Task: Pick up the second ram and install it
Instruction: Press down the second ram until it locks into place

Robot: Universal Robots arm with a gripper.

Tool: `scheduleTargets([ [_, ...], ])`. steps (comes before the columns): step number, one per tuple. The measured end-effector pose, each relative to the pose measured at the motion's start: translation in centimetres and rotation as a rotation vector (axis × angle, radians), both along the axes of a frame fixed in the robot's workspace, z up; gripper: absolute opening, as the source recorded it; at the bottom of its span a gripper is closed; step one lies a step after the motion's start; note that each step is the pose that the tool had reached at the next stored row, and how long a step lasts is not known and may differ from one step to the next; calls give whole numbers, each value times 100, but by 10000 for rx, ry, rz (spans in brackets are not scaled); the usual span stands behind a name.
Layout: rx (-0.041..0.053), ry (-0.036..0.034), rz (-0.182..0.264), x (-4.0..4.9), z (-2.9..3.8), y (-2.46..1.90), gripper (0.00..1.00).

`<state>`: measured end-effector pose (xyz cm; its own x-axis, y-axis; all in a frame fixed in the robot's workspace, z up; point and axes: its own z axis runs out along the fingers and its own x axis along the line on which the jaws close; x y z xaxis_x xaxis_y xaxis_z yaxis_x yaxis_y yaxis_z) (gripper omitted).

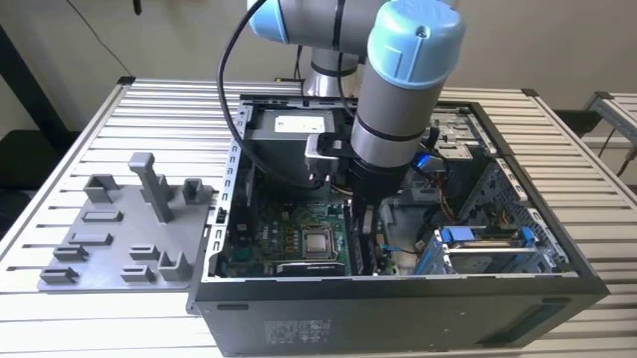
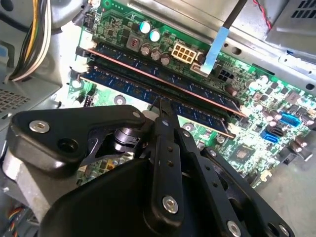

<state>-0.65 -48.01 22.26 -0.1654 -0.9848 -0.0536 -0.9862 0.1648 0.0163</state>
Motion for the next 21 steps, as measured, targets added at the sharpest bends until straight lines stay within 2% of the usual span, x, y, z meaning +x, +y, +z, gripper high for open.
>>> scheduleTargets([
  [3,22,-1,14,0,-49,-1,11],
  [5,53,-1,19,0,-52,0,11],
  [7,110,-12,20,2,1,9,11],
  [9,79,-5,19,0,101,2,11],
  [15,80,-5,20,0,364,2,11],
  [21,78,-3,20,1,381,2,11],
])
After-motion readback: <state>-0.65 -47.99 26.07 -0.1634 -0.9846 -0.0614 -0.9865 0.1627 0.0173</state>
